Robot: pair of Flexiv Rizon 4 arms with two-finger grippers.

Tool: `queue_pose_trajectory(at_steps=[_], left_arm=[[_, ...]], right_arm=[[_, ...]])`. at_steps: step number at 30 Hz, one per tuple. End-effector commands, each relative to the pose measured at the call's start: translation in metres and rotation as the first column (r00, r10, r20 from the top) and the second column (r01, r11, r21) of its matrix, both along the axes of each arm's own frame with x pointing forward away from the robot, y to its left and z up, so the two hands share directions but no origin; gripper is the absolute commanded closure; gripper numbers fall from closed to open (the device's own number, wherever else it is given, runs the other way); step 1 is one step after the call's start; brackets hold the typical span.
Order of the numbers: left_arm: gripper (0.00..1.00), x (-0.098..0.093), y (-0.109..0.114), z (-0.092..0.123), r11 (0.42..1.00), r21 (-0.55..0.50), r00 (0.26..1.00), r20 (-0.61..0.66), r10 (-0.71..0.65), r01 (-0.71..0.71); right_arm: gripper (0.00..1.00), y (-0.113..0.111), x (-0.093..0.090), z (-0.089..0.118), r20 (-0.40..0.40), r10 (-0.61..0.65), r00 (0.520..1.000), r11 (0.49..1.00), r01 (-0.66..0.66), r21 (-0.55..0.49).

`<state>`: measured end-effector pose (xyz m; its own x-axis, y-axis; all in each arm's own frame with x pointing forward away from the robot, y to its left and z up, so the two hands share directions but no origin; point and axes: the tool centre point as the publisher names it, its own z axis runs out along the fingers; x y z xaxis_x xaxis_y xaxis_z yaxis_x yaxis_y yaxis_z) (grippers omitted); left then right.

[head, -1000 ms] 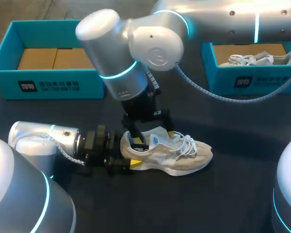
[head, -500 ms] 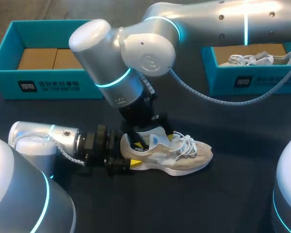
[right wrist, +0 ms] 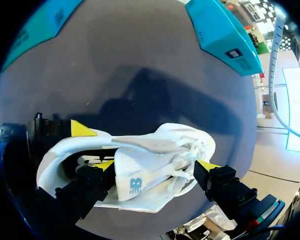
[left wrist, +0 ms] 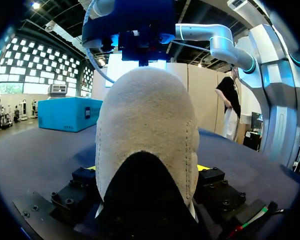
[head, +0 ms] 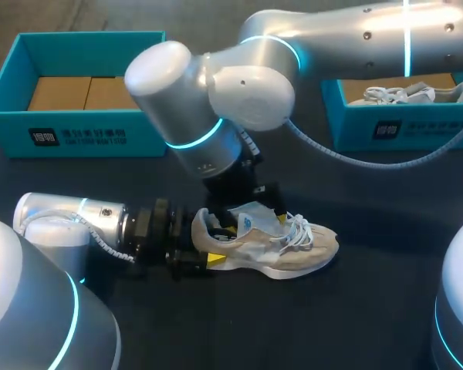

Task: Take the shoe out of the shoebox, open the shoe tongue, remove and reinsert the insole, then place the shoe into the shoebox

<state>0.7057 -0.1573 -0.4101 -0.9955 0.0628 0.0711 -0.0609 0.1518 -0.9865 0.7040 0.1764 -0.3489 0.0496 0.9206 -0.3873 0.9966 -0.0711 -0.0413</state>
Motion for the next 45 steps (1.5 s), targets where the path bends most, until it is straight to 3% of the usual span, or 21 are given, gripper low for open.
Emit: queue_pose_trajectory(at_steps=[1, 9, 22, 31, 37, 45], left_arm=[[1.0, 0.0, 0.0, 0.001, 1.0, 0.001, 1.0, -0.001, 0.0, 0.0], [1.0, 0.0, 0.0, 0.001, 1.0, 0.001, 1.0, -0.001, 0.0, 0.0], [1.0, 0.0, 0.0, 0.001, 1.0, 0.001, 1.0, -0.001, 0.0, 0.0], [1.0, 0.0, 0.0, 0.001, 1.0, 0.001, 1.0, -0.001, 0.0, 0.0], [1.0, 0.0, 0.0, 0.001, 1.0, 0.001, 1.0, -0.001, 0.0, 0.0], [1.0, 0.0, 0.0, 0.001, 1.0, 0.001, 1.0, -0.001, 0.0, 0.0]], right_arm=[[0.0, -0.009, -0.004, 0.001, 0.101, -0.213, 0.972, 0.977, 0.213, 0.01], [0.0, -0.025, -0.003, 0.003, 0.094, -0.239, 0.967, 0.971, 0.237, 0.027], [0.0, -0.038, -0.006, 0.021, 0.026, -0.321, 0.947, 0.946, 0.319, 0.063], [0.0, -0.023, -0.015, 0.017, -0.037, -0.322, 0.946, 0.941, 0.325, 0.091], [0.0, -0.025, -0.02, 0.015, -0.054, -0.318, 0.947, 0.941, 0.322, 0.103], [0.0, -0.021, -0.028, 0.028, -0.088, -0.288, 0.954, 0.946, 0.297, 0.129]])
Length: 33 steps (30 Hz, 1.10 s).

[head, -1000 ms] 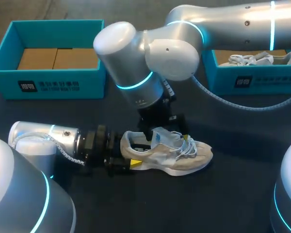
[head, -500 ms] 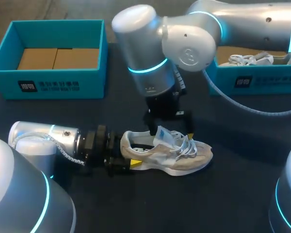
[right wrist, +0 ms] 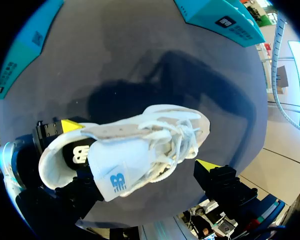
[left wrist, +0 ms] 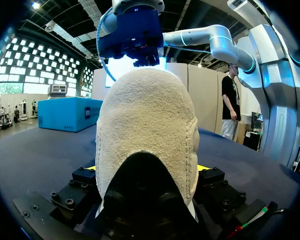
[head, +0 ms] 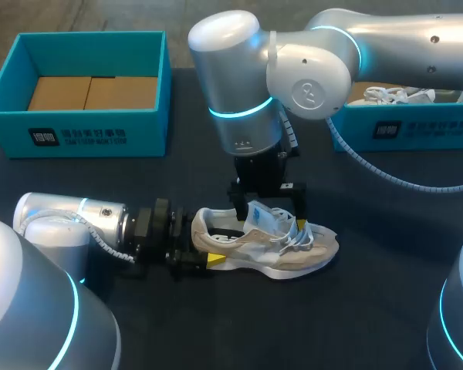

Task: Take the shoe out of the shoebox, open the shoe tongue, remove and reinsert the insole, then place the shoe into the shoebox

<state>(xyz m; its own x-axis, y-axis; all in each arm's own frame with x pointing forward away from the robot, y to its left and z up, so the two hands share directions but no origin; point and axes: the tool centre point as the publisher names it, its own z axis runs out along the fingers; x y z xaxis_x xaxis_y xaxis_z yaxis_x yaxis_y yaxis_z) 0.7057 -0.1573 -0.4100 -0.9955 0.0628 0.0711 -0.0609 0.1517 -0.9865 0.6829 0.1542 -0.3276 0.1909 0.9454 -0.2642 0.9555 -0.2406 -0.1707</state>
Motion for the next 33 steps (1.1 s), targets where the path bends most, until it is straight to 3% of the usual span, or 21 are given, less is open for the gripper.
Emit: queue_pose_trajectory(at_steps=[1, 20, 31, 33], left_arm=[[1.0, 0.0, 0.0, 0.001, 1.0, 0.001, 1.0, -0.001, 0.0, 0.0], [1.0, 0.0, 0.0, 0.001, 1.0, 0.001, 1.0, -0.001, 0.0, 0.0], [1.0, 0.0, 0.0, 0.001, 1.0, 0.001, 1.0, -0.001, 0.0, 0.0], [1.0, 0.0, 0.0, 0.001, 1.0, 0.001, 1.0, -0.001, 0.0, 0.0]], right_arm=[[0.0, 0.002, -0.008, 0.007, 0.026, -0.102, 0.994, 0.995, 0.103, -0.007], [0.0, -0.027, -0.007, 0.011, -0.006, -0.058, 0.998, 0.997, 0.059, 0.041], [0.0, -0.018, -0.014, 0.024, 0.011, -0.056, 0.998, 0.995, 0.055, 0.089], [0.08, -0.018, -0.013, 0.022, 0.008, -0.059, 0.998, 0.994, 0.058, 0.09]])
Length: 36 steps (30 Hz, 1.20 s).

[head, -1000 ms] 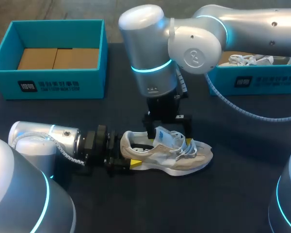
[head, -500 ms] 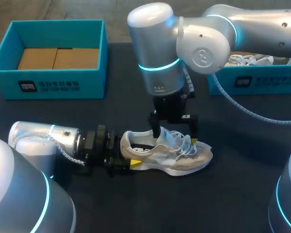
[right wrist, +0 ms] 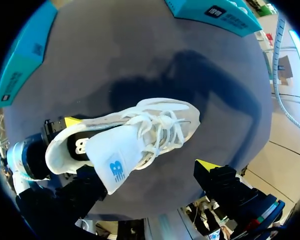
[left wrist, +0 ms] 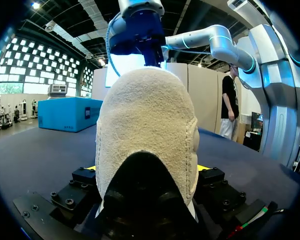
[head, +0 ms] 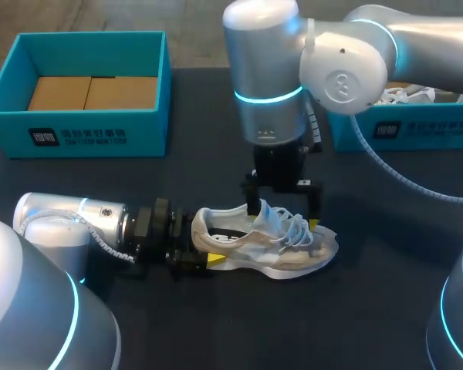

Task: Take the shoe out of the shoebox, open the shoe tongue, remove and reinsert the insole, then place the shoe into the shoebox

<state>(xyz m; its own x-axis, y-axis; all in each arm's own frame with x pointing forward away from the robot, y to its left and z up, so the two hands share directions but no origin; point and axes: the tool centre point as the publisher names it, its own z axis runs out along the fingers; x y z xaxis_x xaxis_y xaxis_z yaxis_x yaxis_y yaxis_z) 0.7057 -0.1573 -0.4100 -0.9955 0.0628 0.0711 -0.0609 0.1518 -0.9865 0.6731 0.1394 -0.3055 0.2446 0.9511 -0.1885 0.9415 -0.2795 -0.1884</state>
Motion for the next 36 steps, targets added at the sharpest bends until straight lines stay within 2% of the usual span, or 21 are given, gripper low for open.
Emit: queue_pose_trajectory(at_steps=[1, 2, 4, 5, 6, 19, 30, 36], left_arm=[[1.0, 0.0001, 0.0003, 0.0011, 1.0, 0.001, 1.0, -0.001, 0.0, 0.0], [1.0, 0.0001, 0.0003, 0.0011, 1.0, 0.001, 1.0, -0.001, 0.0, 0.0], [1.0, 0.0001, 0.0003, 0.0011, 1.0, 0.001, 1.0, -0.001, 0.0, 0.0], [1.0, 0.0001, 0.0003, 0.0011, 1.0, 0.001, 1.0, -0.001, 0.0, 0.0], [1.0, 0.0001, 0.0003, 0.0011, 1.0, 0.001, 1.0, -0.001, 0.0, 0.0], [1.0, 0.0001, 0.0003, 0.0011, 1.0, 0.001, 1.0, -0.001, 0.0, 0.0], [1.0, 0.0001, 0.0003, 0.0011, 1.0, 0.001, 1.0, -0.001, 0.0, 0.0], [1.0, 0.0001, 0.0003, 0.0011, 1.0, 0.001, 1.0, -0.001, 0.0, 0.0]], right_arm=[[0.21, -0.0043, -0.0029, -0.0013, 0.007, 0.004, 1.0, 1.0, -0.004, 0.017], [0.28, -0.005, -0.002, -0.0024, 0.007, 0.006, 1.0, 1.0, -0.006, 0.018], [0.35, -0.0062, -0.0003, -0.0039, 0.003, 0.009, 1.0, 1.0, -0.009, 0.023], [0.45, -0.0065, 0.0003, -0.0043, 0.004, 0.019, 1.0, 0.999, -0.019, 0.029], [0.51, -0.0068, 0.0009, -0.0045, 0.007, 0.021, 1.0, 0.999, -0.022, 0.035], [0.55, -0.0102, 0.0044, 0.0003, 0.014, 0.062, 0.998, 0.996, -0.063, 0.07], [0.59, -0.0013, -0.0014, 0.0047, 0.046, 0.082, 0.996, 0.993, -0.086, 0.082], [0.7, -0.0024, -0.0016, 0.004, 0.051, 0.101, 0.994, 0.989, -0.105, 0.105]])
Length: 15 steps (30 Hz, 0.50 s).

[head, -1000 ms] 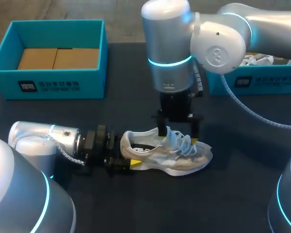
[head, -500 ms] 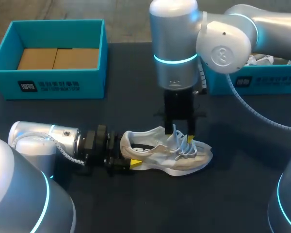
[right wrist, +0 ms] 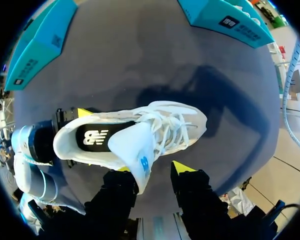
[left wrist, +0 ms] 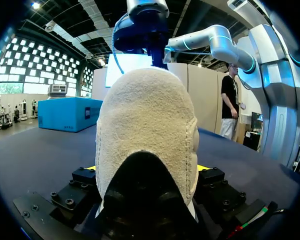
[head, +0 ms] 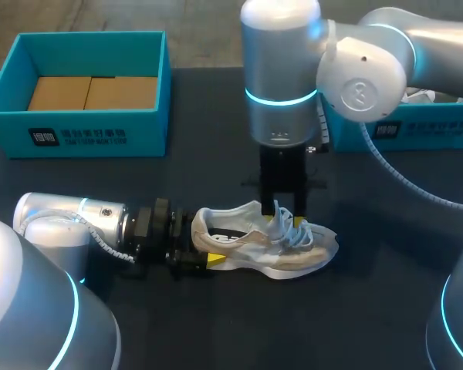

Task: Take the shoe out of the shoebox, open the shoe tongue, remove and reinsert the insole, then place the shoe into the shoebox

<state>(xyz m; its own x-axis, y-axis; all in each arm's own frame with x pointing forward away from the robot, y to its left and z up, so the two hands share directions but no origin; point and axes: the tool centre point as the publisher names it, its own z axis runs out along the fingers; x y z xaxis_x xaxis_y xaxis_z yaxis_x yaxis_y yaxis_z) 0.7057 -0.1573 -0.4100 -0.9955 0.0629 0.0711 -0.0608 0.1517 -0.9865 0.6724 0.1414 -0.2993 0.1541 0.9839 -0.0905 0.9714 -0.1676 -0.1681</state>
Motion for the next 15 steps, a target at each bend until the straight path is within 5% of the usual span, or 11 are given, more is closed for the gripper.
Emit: queue_pose_trajectory(at_steps=[1, 7, 11, 15], left_arm=[[1.0, 0.0, 0.0, 0.001, 1.0, 0.001, 1.0, -0.001, 0.0, 0.0], [1.0, 0.0, 0.0, 0.001, 1.0, 0.001, 1.0, -0.001, 0.0, 0.0], [1.0, 0.0, 0.0, 0.001, 1.0, 0.001, 1.0, -0.001, 0.0, 0.0], [1.0, 0.0, 0.0, 0.001, 1.0, 0.001, 1.0, -0.001, 0.0, 0.0]], right_arm=[[0.7, -0.005, -0.001, -0.003, 0.001, 0.004, 1.0, 1.0, -0.004, 0.021], [0.73, -0.01, 0.002, -0.005, 0.015, 0.031, 0.999, 0.998, -0.032, 0.054], [1.0, -0.017, 0.003, -0.006, 0.037, 0.067, 0.997, 0.994, -0.07, 0.087], [1.0, -0.025, 0.003, -0.006, 0.073, 0.097, 0.993, 0.986, -0.106, 0.13]])
